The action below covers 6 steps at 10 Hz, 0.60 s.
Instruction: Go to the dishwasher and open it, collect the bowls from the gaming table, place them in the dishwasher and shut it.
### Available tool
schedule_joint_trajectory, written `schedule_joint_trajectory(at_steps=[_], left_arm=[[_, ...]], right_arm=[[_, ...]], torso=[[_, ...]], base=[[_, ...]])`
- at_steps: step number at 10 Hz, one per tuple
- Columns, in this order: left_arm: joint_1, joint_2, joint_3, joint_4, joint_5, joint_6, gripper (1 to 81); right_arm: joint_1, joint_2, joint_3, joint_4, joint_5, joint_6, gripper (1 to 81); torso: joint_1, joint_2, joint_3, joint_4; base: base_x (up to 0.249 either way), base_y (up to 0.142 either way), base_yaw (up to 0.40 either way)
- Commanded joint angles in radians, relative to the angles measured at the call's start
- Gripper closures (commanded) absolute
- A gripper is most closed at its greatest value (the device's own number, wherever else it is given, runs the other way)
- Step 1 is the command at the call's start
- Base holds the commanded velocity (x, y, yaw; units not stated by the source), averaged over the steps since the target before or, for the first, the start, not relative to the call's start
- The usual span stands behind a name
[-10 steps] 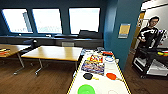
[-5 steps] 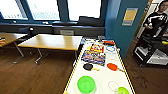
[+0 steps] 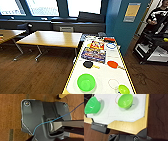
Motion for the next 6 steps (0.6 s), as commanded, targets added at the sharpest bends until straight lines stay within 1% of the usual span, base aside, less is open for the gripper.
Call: schedule_joint_trajectory(at_steps=[1,2,4,5,6], left_arm=[[-0.011,-0.017,0.009,-0.002,0.051,-0.003,1.0],[-0.011,-0.013,0.007,-0.003,0.052,-0.003,1.0],[-0.011,-0.007,0.007,-0.002,0.052,-0.008,1.0],[-0.011,-0.007,0.007,-0.002,0.052,-0.008,1.0],[-0.011,-0.006,0.007,-0.003,0.052,-0.008,1.0]], right_arm=[[0.304,-0.111,-0.005,0.008,-0.265,0.104,1.0],[0.344,-0.096,-0.017,0.008,-0.297,0.113,1.0],[0.366,-0.042,-0.062,0.008,-0.308,0.127,1.0],[0.367,-0.019,-0.092,0.010,-0.308,0.139,1.0],[0.371,-0.011,-0.112,0.008,-0.308,0.161,1.0]], torso=[[0.000,0.000,0.000,0.000],[0.000,0.000,0.000,0.000],[0.000,0.000,-0.001,0.000],[0.000,0.000,-0.094,0.000],[0.000,0.000,-0.099,0.000]], base=[[0.000,0.000,0.000],[0.000,0.000,0.000],[0.000,0.000,0.000],[0.000,0.000,0.000],[0.000,0.000,0.000]])
